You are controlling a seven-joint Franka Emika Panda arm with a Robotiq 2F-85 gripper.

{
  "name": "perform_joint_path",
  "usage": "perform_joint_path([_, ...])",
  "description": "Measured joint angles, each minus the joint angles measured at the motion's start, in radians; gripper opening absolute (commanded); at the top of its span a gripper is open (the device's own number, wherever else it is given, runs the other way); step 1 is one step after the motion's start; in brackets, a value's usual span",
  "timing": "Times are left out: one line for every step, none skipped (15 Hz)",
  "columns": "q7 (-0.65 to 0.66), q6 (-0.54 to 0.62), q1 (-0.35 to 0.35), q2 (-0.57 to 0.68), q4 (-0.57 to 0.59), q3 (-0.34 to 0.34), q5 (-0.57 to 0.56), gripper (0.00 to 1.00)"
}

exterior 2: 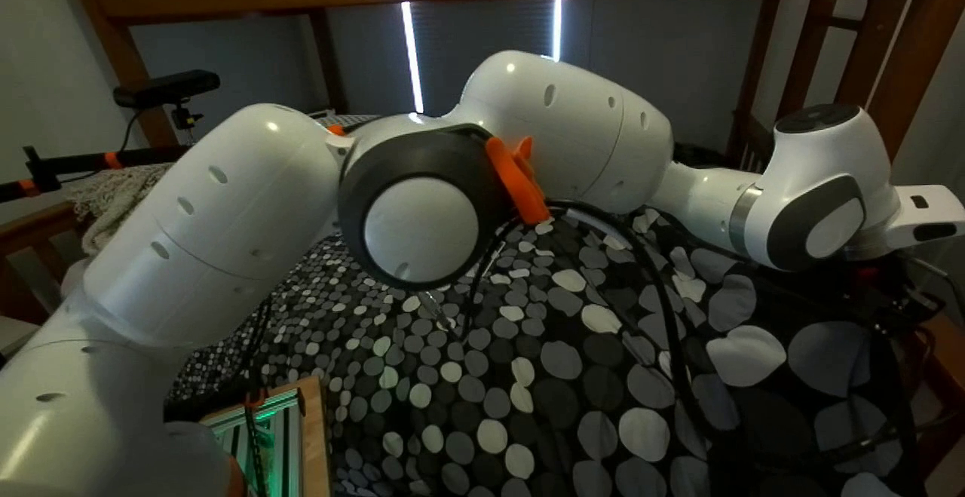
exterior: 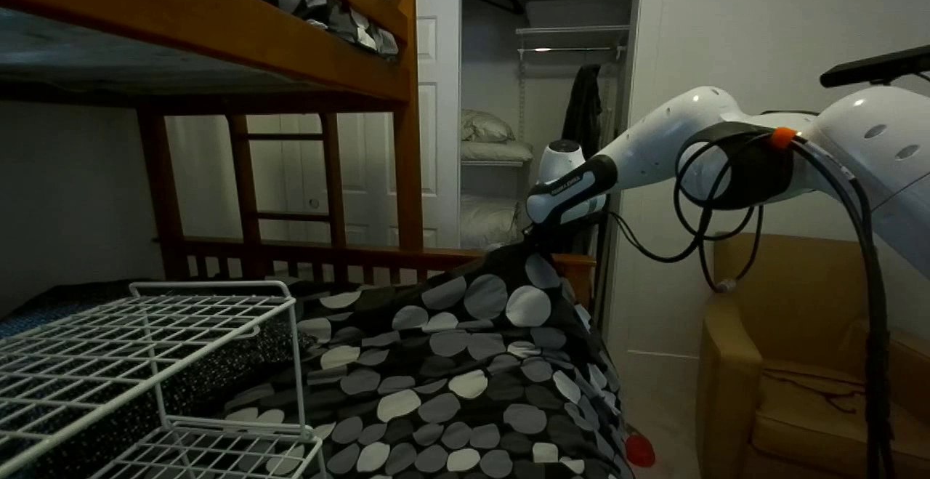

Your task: Put the lint roller on the right end of the bed then put the comforter over it

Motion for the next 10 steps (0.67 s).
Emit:
perform_joint_path([0.010, 0.000, -0.001, 0.020, 0.027, -0.001, 0.001, 0.51])
perform_joint_path([0.021, 0.000, -0.002, 0.039, 0.053, -0.002, 0.001, 0.59])
perform_joint_path([0.030, 0.000, -0.004, 0.054, 0.077, -0.003, 0.001, 0.66])
perform_joint_path([0.040, 0.000, -0.004, 0.067, 0.098, -0.005, 0.001, 0.75])
perform_joint_path([0.048, 0.000, -0.005, 0.078, 0.118, -0.008, 0.001, 0.81])
perform_joint_path([0.057, 0.000, -0.006, 0.087, 0.136, -0.011, 0.001, 0.88])
perform_joint_path([0.067, 0.000, -0.006, 0.094, 0.152, -0.014, 0.001, 0.97])
perform_joint_path([0.077, -0.001, -0.006, 0.099, 0.165, -0.016, 0.001, 1.00])
perform_joint_path([0.084, -0.009, -0.006, 0.101, 0.174, -0.018, 0.001, 1.00])
perform_joint_path([0.093, -0.027, -0.005, 0.100, 0.183, -0.019, 0.001, 1.00])
